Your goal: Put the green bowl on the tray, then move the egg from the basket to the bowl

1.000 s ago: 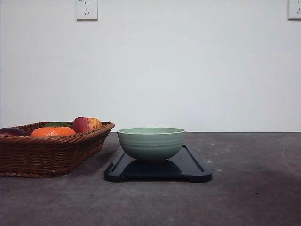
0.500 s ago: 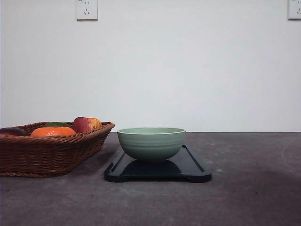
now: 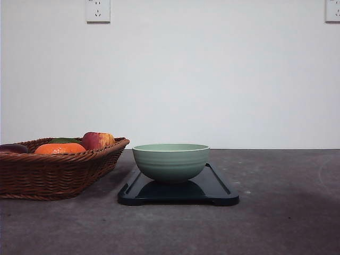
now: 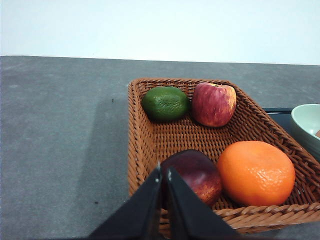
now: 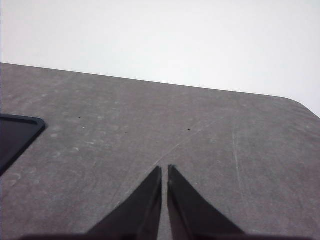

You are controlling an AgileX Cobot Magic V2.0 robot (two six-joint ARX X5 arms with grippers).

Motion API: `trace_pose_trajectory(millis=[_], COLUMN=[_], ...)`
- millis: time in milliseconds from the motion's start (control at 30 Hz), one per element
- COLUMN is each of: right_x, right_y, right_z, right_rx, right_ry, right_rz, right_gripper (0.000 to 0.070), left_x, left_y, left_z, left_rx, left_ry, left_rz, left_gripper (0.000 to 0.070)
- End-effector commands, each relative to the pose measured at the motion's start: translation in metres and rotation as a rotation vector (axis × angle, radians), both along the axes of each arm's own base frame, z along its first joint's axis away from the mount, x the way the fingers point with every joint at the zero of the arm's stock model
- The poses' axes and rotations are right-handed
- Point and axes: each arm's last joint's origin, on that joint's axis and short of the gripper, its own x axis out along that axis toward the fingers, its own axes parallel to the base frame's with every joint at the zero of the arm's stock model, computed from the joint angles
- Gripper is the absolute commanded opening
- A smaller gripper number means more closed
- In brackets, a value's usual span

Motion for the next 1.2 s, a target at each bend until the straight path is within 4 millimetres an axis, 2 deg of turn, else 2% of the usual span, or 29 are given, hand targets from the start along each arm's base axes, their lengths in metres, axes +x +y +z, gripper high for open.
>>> trace_pose_trajectory(millis=[0, 1167], right_x=[0.0003, 0.0003], right_y=[0.0001, 0.0001], right_z=[-0.0004, -0.0004], right_rx=[0.017, 0.017], right_ry=[-0.005, -0.005], right_rz=[0.0, 0.0], right_gripper=[0.0013, 0.0013], left_x=[0.0011, 0.0011], left_y=[0.0, 0.0], left_z=[-0.0053, -0.0053], left_rx=[0.003, 0.003], left_ry=[0.007, 0.007], left_rz=[0.001, 0.001], left_gripper=[0.0013, 0.0013])
